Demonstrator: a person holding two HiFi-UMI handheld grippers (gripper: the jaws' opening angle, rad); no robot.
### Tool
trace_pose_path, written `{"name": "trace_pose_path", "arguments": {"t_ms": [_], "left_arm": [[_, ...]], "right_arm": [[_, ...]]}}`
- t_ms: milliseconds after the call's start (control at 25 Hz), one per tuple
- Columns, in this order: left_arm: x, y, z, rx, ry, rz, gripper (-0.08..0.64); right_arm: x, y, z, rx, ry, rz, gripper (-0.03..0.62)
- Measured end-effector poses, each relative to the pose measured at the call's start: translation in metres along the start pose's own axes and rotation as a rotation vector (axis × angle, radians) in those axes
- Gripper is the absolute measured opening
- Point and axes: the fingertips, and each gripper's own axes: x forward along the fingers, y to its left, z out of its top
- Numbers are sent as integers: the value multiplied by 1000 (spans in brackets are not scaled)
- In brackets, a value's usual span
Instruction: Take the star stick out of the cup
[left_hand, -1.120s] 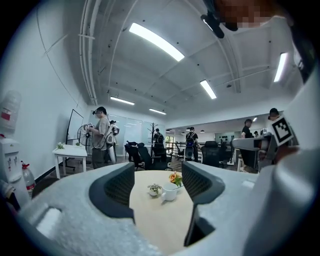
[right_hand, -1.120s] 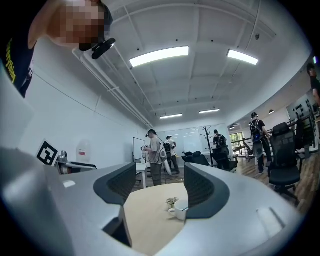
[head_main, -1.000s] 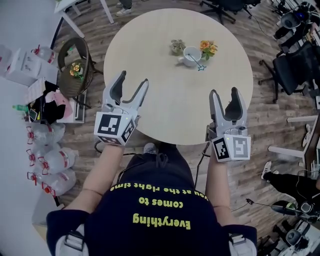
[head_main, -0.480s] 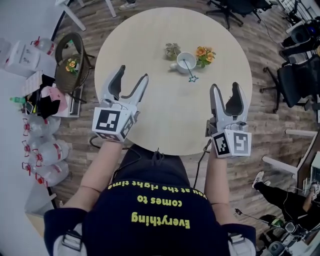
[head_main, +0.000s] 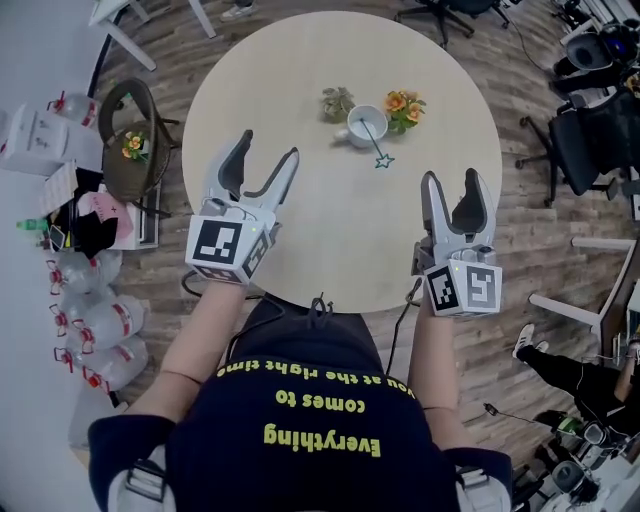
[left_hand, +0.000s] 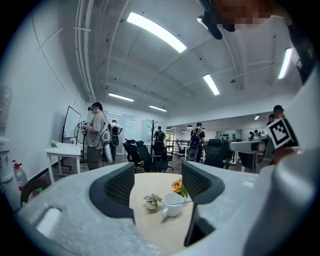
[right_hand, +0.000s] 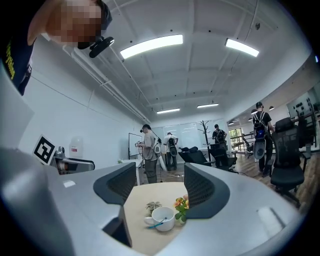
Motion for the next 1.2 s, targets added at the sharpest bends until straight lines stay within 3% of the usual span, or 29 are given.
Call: {"name": "trace_pose_path", "arguments": {"t_ms": [440, 1200], "left_arm": [[22, 7, -4, -21, -13, -54, 296], [37, 16, -47, -45, 54, -63, 307]], "right_arm": [[9, 8, -2, 6, -3, -31, 296], [35, 12, -57, 77, 100, -1, 285]]}}
